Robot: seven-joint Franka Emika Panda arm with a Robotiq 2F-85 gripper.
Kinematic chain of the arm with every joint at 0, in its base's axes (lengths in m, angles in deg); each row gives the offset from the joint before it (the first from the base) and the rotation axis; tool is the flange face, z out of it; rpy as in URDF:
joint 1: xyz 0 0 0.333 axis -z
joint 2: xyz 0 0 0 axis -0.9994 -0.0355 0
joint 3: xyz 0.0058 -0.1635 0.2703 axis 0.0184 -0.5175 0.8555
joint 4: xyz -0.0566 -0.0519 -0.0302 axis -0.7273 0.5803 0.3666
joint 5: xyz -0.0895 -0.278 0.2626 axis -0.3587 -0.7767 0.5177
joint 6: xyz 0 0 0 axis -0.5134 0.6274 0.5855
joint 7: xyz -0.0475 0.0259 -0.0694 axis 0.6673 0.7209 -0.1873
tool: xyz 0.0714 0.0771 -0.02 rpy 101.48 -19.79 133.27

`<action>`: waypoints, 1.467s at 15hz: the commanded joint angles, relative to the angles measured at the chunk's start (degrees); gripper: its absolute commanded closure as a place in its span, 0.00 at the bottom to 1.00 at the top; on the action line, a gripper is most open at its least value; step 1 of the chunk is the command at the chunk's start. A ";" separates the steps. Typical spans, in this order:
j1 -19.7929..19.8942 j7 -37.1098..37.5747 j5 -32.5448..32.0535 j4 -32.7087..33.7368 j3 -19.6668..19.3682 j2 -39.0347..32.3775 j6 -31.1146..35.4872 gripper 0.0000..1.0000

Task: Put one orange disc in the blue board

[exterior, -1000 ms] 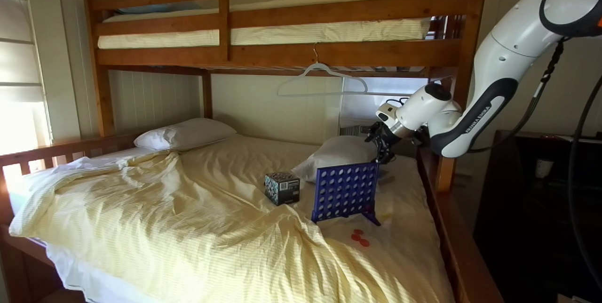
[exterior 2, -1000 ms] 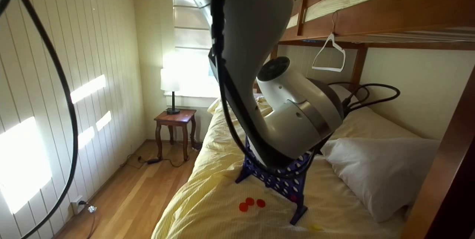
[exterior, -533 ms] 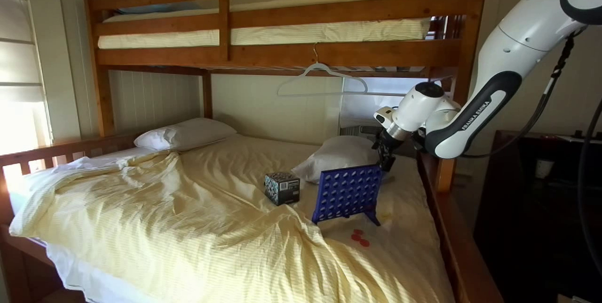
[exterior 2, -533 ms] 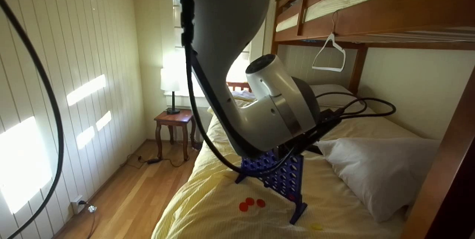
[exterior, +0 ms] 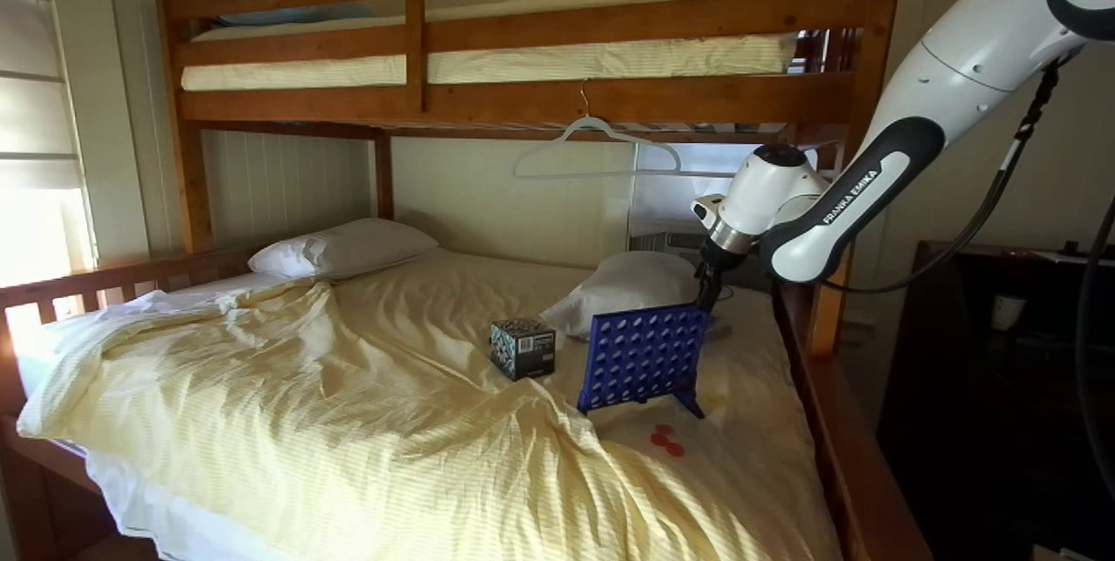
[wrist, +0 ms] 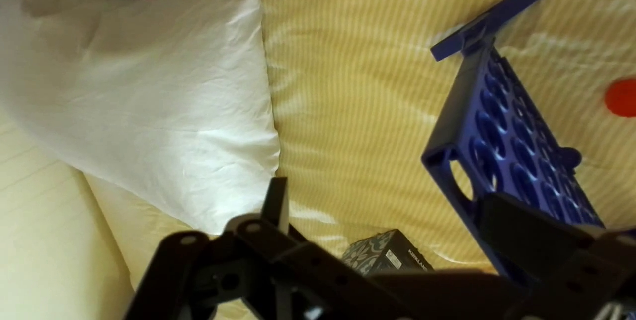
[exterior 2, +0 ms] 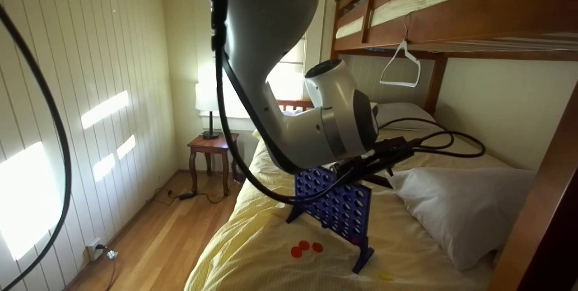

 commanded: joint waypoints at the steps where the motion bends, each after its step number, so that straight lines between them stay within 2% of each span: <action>1: 1.82 -5.00 9.68 0.88 3.53 0.88 -5.67 0.00; 3: 2.11 -6.73 13.33 1.99 4.25 0.88 -8.02 0.00; 4: -0.59 -7.54 15.46 2.55 1.71 0.76 -8.81 0.00; 6: -1.13 -8.25 17.75 3.74 1.18 0.71 -10.38 0.00; 17: -1.43 -11.49 23.00 5.13 0.70 1.03 -13.22 0.00; 19: -0.71 -14.96 28.58 3.94 2.38 2.42 -14.86 0.00; 20: 0.68 -15.76 33.14 3.89 4.63 3.57 -18.81 0.00; 22: -0.77 -17.89 39.90 3.41 4.09 5.65 -24.25 0.00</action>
